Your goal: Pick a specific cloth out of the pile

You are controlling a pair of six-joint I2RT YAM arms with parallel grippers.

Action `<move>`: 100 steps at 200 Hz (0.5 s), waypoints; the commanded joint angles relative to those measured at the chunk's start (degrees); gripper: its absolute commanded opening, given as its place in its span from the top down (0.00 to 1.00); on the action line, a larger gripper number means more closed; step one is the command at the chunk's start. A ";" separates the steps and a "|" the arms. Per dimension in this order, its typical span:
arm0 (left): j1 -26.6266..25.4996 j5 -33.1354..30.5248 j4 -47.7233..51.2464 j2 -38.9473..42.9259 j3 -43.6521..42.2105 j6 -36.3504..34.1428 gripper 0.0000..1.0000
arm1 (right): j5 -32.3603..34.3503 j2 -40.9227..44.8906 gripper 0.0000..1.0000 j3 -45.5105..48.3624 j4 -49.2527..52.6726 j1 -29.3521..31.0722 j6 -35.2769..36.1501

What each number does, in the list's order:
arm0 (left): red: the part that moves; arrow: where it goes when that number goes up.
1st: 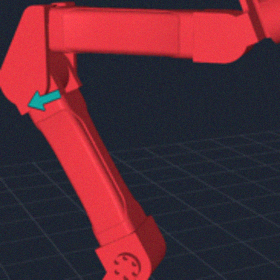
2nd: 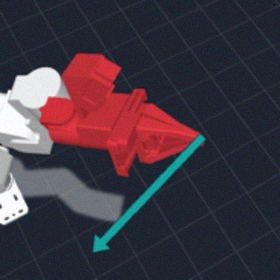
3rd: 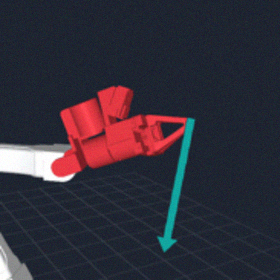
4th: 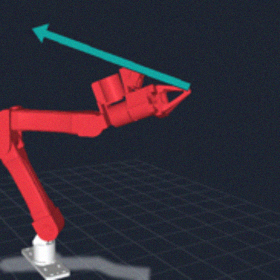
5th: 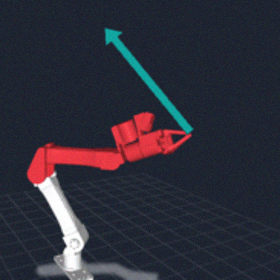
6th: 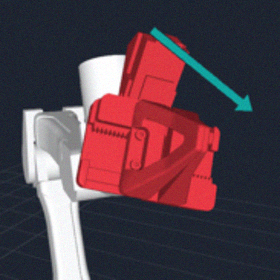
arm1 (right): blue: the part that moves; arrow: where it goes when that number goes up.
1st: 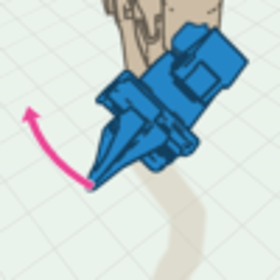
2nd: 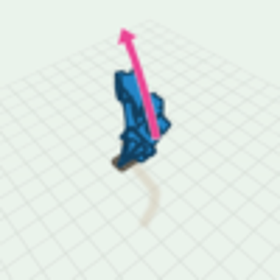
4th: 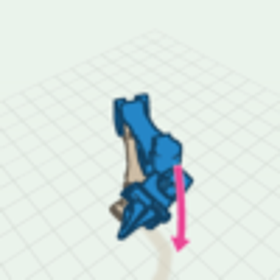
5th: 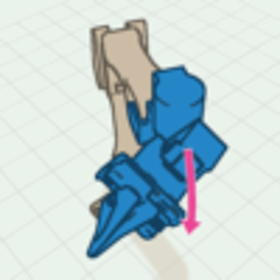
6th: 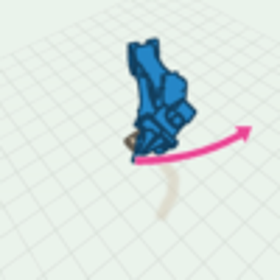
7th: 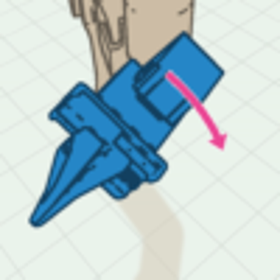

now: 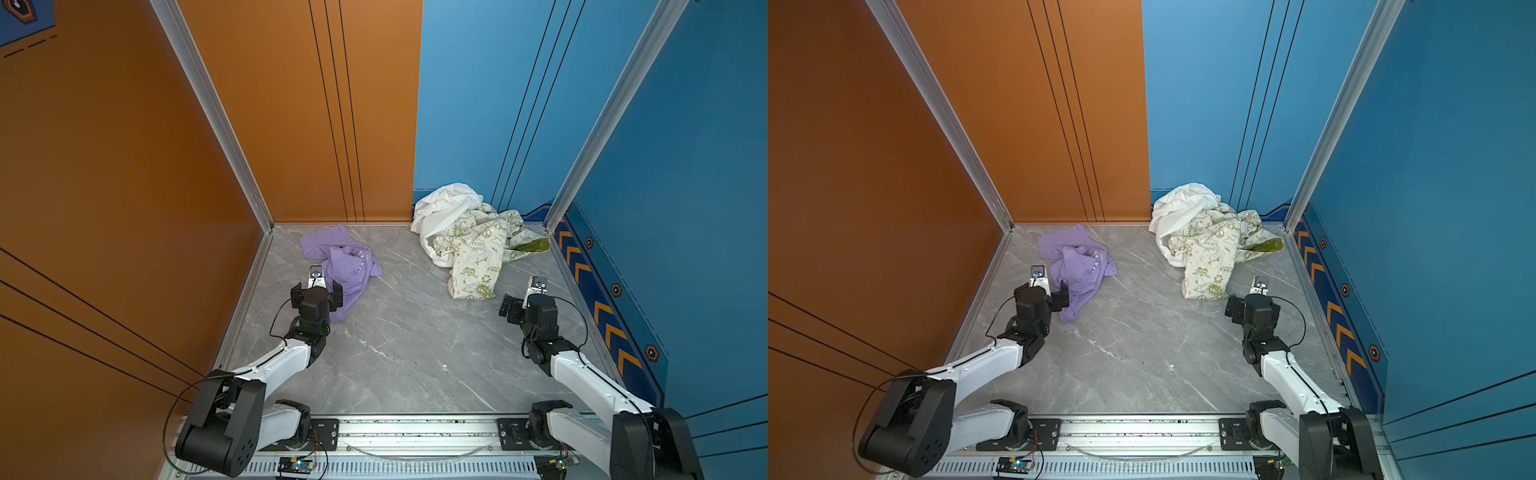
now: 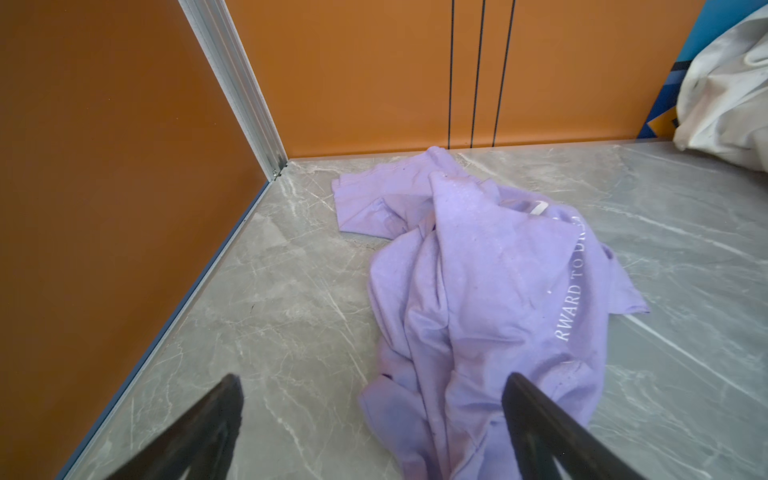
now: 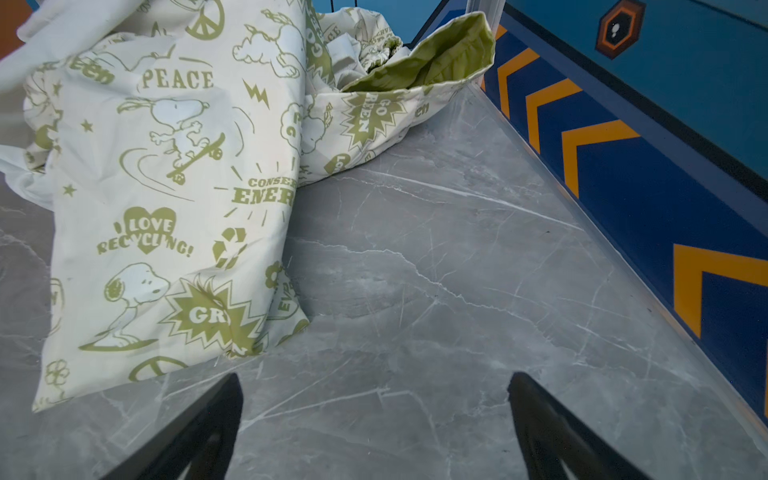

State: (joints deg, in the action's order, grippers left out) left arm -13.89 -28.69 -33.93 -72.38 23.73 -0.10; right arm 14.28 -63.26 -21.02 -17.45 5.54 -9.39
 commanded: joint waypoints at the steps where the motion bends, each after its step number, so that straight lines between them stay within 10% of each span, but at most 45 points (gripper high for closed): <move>1: 0.78 -4.60 -8.78 -2.26 -1.31 -4.43 0.02 | 0.25 -5.09 0.00 1.49 -14.75 -0.69 4.45; 100: 2.99 0.44 -26.28 -14.37 -5.82 -5.54 0.02 | -8.72 -24.74 0.00 1.34 -36.87 -3.21 7.55</move>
State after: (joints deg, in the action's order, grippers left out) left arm -11.99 -29.93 -54.08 -86.54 18.70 -4.95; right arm 7.86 -88.16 -19.53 -49.30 3.38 -2.50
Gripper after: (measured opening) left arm 0.981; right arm 0.998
